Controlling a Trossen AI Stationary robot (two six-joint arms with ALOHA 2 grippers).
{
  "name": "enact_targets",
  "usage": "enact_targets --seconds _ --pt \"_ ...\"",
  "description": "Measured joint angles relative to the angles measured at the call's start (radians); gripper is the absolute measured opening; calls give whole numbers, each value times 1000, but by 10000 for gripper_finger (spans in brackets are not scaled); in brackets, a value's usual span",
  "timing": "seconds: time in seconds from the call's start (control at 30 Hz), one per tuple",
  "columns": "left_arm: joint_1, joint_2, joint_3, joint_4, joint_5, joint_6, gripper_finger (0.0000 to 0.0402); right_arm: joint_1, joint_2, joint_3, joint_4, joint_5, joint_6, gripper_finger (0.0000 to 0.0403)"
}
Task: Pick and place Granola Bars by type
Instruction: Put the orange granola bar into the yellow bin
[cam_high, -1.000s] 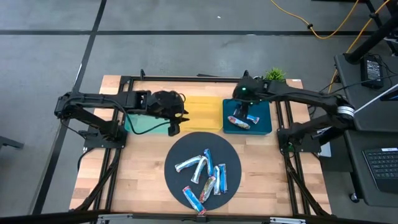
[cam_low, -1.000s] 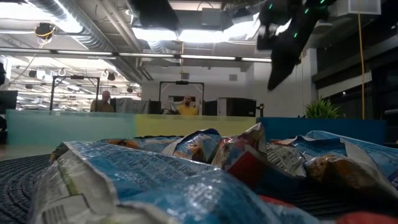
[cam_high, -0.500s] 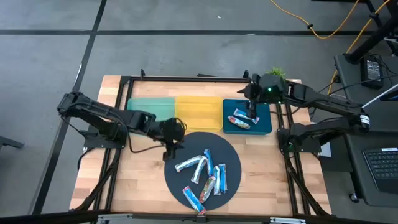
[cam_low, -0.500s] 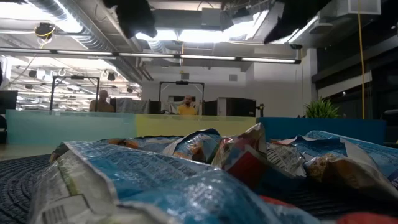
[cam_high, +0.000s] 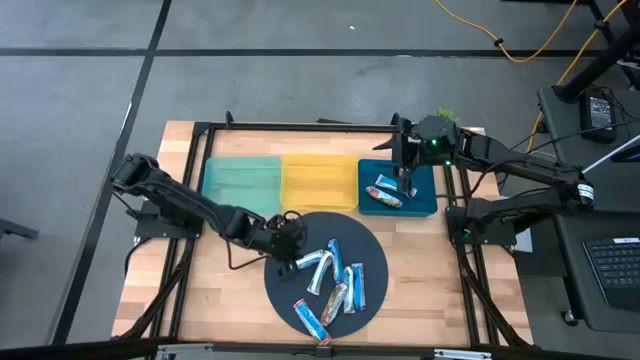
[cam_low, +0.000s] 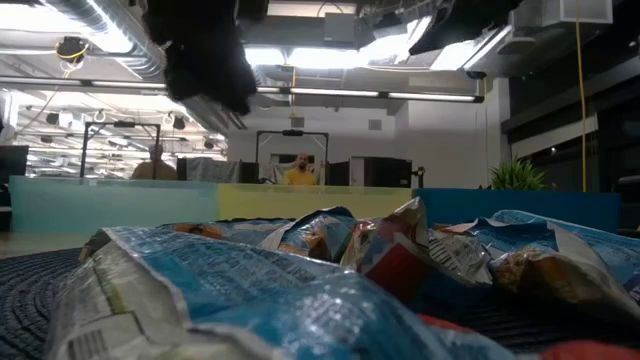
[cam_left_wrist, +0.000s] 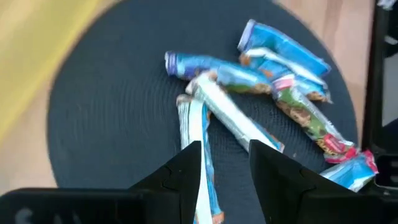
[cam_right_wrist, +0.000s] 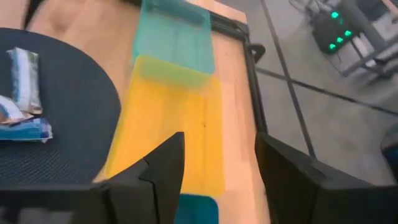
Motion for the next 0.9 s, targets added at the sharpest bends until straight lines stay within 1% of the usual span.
enact_targets --seconds 0.17,0.37,0.47,0.6,0.77,0.83,0.9 --pt "-6 56 0 9 1 -119 127 0 0 0 46 -72 14 198" --pt "-18 116 0 16 0 -112 136 0 5 0 53 -88 39 198" --pt "-25 146 0 19 3 -109 153 0 5 0 64 -90 74 198" --pt "-38 181 0 18 0 -92 187 0 5 0 70 -91 85 198" --pt "-51 227 1 8 -61 -82 228 0 5 0 75 -91 147 198" --pt "-51 246 1 8 -84 -76 238 0 5 0 75 -90 164 198" --pt "-50 262 1 10 -82 -63 243 0 5 0 74 -90 165 198"
